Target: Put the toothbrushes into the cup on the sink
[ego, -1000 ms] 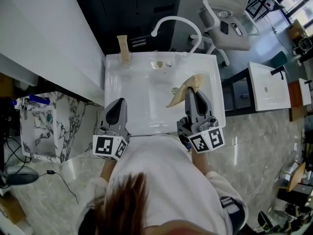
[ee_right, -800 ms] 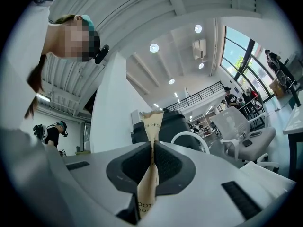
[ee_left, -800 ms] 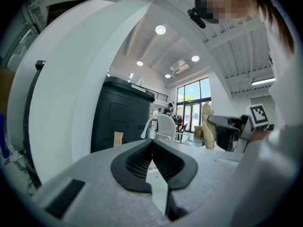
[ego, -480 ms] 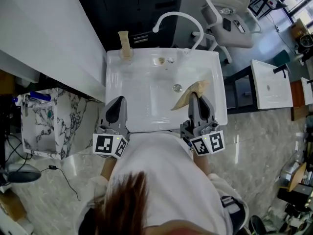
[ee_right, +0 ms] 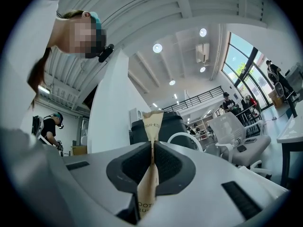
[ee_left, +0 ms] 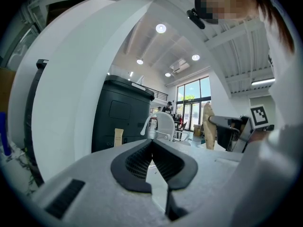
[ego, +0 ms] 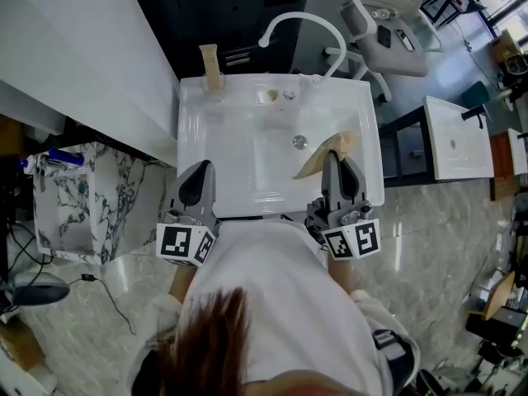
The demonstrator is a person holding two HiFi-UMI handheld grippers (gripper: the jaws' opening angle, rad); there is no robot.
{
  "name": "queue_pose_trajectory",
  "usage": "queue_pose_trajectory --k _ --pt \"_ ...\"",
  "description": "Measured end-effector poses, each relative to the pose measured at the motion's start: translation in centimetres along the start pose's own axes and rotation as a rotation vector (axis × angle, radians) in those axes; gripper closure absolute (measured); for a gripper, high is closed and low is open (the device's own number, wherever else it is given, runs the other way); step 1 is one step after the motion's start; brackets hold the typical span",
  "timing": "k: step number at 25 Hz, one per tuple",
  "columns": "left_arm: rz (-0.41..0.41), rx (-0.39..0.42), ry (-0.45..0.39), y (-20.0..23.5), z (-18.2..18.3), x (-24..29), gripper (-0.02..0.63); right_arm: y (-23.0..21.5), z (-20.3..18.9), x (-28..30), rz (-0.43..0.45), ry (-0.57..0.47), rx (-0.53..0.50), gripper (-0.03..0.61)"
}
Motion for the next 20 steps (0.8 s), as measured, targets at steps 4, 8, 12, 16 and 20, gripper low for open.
queue_pose_trajectory --k 4,8,12,16,20 --pt "-0.005 -0.005 0.003 0.4 -0.4 -0.4 0.598 0.7 0.2 0.2 0.006 -0.006 -0.017 0.554" --pt "-0.005 -0.014 0.005 1.2 -0.4 -0.4 0.598 1.3 0.2 1.0 0.011 -0.002 -0.032 0.554" --pt "-0.004 -0.026 0.011 2.4 -0.3 -0.3 0.598 1.8 0.5 2.4 0.008 0.004 -0.052 0.554" --pt "-0.002 -0.038 0.023 3.9 -0.2 -0.2 0.598 2.4 1.2 4.7 0.016 -0.014 -0.07 0.554" --pt "0.001 -0.052 0.04 5.3 -0.5 0.2 0.598 2.7 1.4 7.2 0.028 -0.025 -0.088 0.554"
Point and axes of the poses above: the fingertips, and each gripper's own axes: x forward along the fingers, y to its left, z out of its top, the point moved 2 cm from there along -x, backward along the fingers, and after that the axes turned 8 degrees about z, right-handed, at the moved point
